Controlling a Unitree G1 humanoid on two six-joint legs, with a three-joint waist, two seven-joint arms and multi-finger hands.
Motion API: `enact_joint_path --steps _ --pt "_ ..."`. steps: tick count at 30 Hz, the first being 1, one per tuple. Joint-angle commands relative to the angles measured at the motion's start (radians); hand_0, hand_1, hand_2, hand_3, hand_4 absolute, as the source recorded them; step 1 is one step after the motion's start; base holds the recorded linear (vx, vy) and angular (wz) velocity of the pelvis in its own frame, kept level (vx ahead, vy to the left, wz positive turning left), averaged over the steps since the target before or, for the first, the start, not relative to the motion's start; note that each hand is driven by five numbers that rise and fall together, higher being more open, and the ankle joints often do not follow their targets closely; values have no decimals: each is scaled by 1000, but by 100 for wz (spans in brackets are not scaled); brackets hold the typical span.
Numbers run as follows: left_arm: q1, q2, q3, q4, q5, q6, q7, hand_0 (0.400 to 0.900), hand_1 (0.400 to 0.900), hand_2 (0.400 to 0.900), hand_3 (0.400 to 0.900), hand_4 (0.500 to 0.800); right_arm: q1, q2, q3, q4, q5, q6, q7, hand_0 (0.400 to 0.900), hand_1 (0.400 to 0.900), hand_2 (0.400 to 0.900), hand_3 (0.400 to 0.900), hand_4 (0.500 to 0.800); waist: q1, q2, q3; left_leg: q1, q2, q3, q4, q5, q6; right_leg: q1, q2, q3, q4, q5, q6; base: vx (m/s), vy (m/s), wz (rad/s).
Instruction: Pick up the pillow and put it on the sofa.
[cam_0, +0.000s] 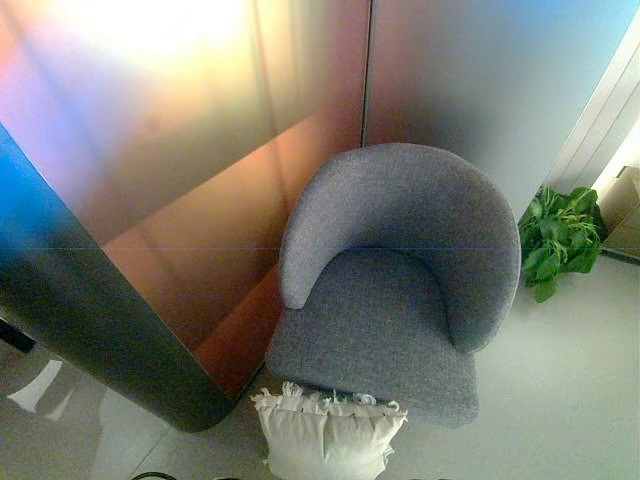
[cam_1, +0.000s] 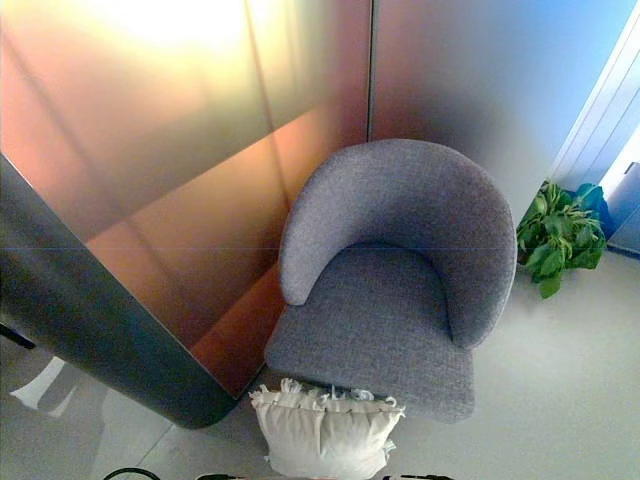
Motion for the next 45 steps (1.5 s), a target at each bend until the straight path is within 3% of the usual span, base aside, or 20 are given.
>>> enact_joint_path --steps 1,11,18,21,27,33,39,45 --pt "-41 2 -10 93 59 7 -7 900 900 900 900 800 -63 45 29 38 0 -5 25 900 900 900 900 800 -12 -42 40 34 -70 43 6 -96 24 3 -20 31 5 -34 65 0 0 0" --pt "-43 7 -3 91 50 -21 16 900 900 900 900 800 -65 39 27 37 2 0 26 900 900 900 900 800 -14 -40 45 35 -68 44 9 -97 24 3 -18 35 5 -34 64 7 -1 0" --pt "-67 15 -2 82 63 -45 81 900 900 900 900 800 -77 28 37 38 5 11 23 900 900 900 900 800 -19 -35 61 21 -67 43 13 -96 23 -11 -16 45 7 -34 62 20 7 -1" --pt "-79 20 -6 74 66 -69 133 900 900 900 900 800 -77 14 44 21 9 25 19 900 900 900 900 800 -22 -30 77 6 -65 48 17 -90 21 -25 -20 43 7 -28 63 44 27 -3" --pt "-181 88 -29 41 19 -102 167 900 900 900 900 800 -158 -62 54 8 35 40 17 900 900 900 900 800 -54 16 160 -80 -76 43 23 -65 15 -128 -34 64 30 -19 54 -105 135 -4" --pt "-301 127 -61 29 -44 -103 220 900 900 900 900 800 -251 -104 58 22 78 80 -15 900 900 900 900 800 -80 52 232 -158 -87 47 54 -51 7 -212 -41 88 69 -24 39 -89 126 -6" --pt "-437 164 -92 45 -14 -91 273 900 900 900 900 800 -359 -144 74 30 134 136 -16 900 900 900 900 800 -100 57 309 -245 -94 59 108 -48 2 -290 -38 118 113 -31 33 -73 32 -14" --pt "-595 219 -124 59 -96 -132 290 900 900 900 900 800 -489 -167 108 44 176 179 -8 900 900 900 900 800 -118 57 382 -328 -90 86 100 -18 -1 -409 -35 136 151 -13 43 -108 8 -12"
